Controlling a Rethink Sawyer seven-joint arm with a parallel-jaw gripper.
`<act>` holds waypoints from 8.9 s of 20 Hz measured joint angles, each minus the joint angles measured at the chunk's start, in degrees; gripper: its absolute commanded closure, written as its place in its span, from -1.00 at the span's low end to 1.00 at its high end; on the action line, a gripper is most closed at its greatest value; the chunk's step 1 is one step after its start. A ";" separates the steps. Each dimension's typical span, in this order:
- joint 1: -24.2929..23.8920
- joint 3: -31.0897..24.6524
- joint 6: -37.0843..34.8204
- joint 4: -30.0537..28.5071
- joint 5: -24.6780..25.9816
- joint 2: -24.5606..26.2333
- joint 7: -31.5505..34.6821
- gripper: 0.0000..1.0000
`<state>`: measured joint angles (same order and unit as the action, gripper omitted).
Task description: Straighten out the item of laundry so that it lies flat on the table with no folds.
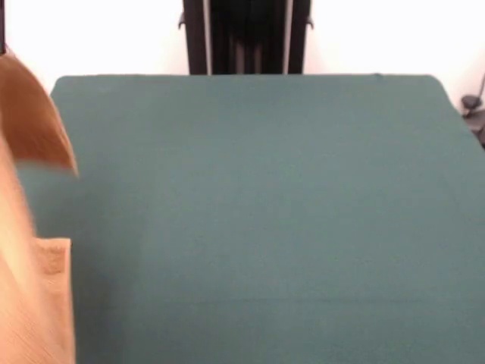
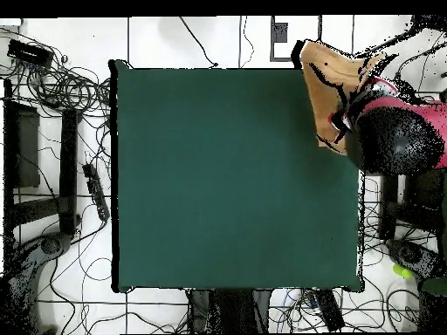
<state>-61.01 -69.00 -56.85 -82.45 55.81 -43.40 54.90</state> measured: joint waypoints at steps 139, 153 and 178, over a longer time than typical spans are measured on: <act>65.06 88.09 42.01 16.38 19.16 28.02 105.27 -1.00; 64.51 83.33 37.31 15.59 10.41 26.84 103.69 -1.00; 63.00 79.25 32.98 14.88 9.46 27.74 103.44 -1.00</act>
<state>1.98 10.25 -23.87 -67.57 65.27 -15.66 158.34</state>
